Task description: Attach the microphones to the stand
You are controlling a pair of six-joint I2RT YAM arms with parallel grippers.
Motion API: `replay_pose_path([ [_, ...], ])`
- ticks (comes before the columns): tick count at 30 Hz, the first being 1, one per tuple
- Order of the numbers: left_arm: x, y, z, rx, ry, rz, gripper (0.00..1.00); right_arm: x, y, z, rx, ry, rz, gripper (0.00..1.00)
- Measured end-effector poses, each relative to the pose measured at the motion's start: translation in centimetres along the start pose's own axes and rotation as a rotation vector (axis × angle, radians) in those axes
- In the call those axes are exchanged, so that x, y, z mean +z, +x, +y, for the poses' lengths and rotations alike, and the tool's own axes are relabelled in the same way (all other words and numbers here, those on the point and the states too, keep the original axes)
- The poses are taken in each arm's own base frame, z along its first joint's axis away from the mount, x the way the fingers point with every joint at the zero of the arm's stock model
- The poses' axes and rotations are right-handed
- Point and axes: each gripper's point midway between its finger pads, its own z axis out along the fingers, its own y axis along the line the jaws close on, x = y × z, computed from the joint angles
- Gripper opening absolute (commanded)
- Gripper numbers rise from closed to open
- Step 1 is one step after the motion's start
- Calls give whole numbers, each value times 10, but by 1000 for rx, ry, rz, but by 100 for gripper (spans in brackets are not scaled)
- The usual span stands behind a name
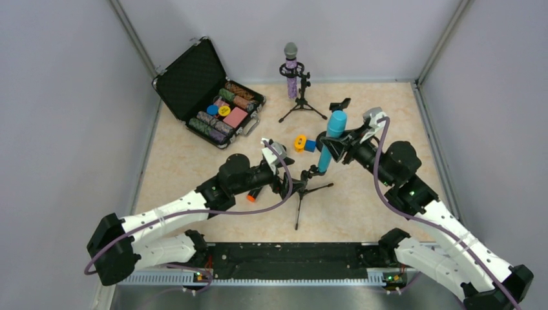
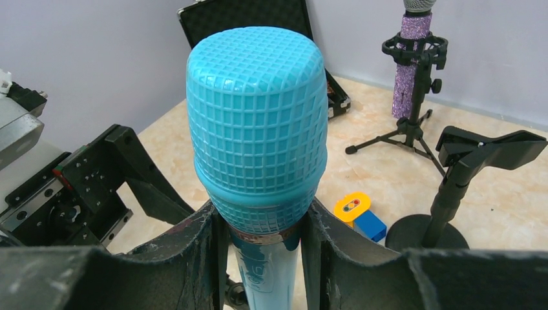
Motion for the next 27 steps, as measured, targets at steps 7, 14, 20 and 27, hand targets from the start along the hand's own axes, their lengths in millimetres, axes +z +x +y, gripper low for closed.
replay_pose_path([
  [7, 1, 2, 0, -1, 0, 4, 88, 1, 2, -1, -13, -5, -11, 0],
  [14, 2, 5, 1, -5, -2, 15, 88, 4, 5, 2, -33, -39, -59, 0],
  [20, 3, 6, 1, -4, 0, 17, 87, 3, 7, 3, -46, -55, -90, 0],
  [27, 7, 14, -1, -6, 19, 42, 87, 2, 10, 4, -51, -66, -110, 0],
])
